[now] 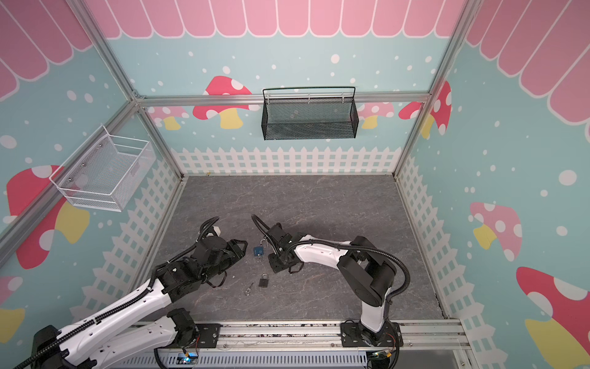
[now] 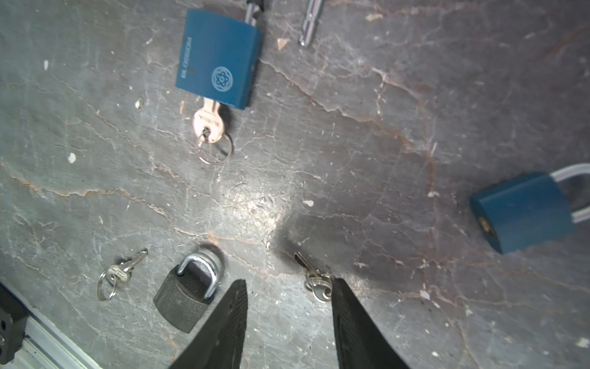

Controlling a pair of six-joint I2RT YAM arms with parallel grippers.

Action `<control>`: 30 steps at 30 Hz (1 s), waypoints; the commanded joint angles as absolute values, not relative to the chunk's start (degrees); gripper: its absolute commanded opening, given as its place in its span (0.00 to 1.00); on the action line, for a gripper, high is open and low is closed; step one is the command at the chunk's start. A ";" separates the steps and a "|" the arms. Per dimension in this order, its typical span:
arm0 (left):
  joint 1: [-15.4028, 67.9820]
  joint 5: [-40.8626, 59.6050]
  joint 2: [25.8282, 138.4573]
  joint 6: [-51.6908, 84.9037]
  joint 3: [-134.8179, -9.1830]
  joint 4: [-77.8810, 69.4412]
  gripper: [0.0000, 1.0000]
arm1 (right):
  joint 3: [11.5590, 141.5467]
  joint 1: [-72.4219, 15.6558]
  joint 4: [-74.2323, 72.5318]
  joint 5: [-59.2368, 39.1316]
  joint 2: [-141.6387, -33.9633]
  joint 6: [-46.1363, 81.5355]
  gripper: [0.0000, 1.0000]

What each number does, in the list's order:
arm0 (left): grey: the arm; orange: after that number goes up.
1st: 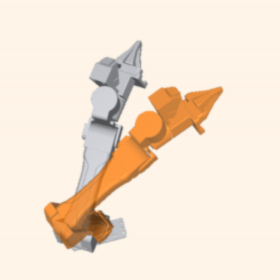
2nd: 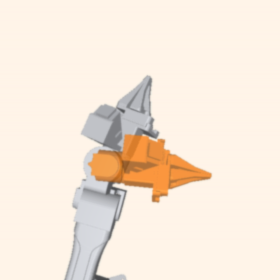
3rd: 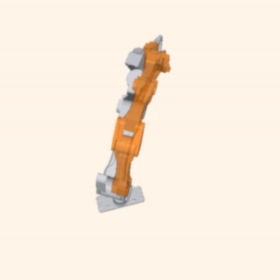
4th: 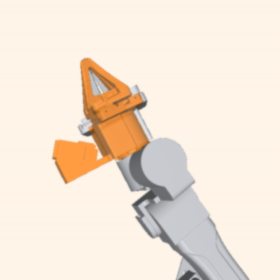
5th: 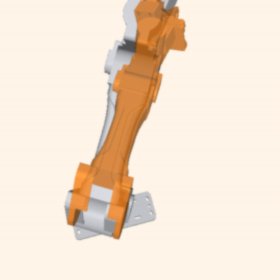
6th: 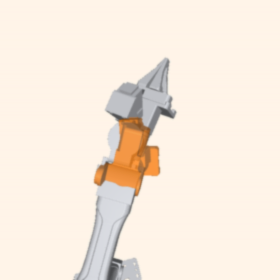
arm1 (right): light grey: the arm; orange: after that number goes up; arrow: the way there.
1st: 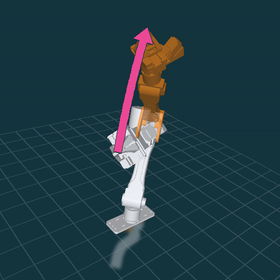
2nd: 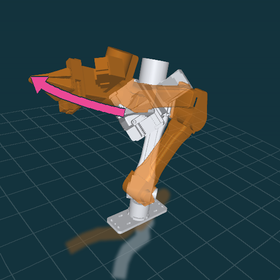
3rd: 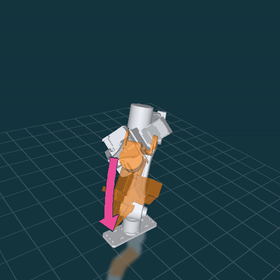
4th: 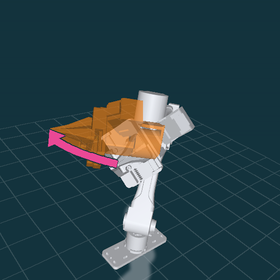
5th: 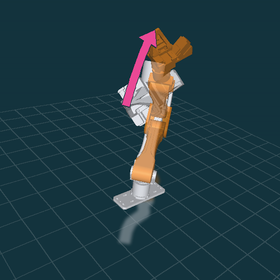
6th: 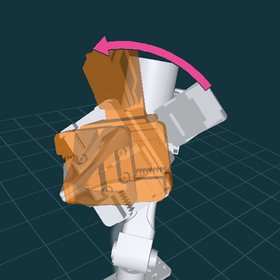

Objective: Unlock with the key
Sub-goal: 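Move the right gripper down over a loose silver key while the left gripper draws back, then close the right gripper on the silver key ring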

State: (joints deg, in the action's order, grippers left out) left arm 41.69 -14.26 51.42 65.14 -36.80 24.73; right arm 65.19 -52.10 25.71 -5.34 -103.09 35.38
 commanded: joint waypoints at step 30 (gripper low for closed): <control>41.44 -10.38 56.14 65.41 -36.83 18.11 0.56 | 62.84 -52.56 25.21 -0.71 -105.38 37.65 0.30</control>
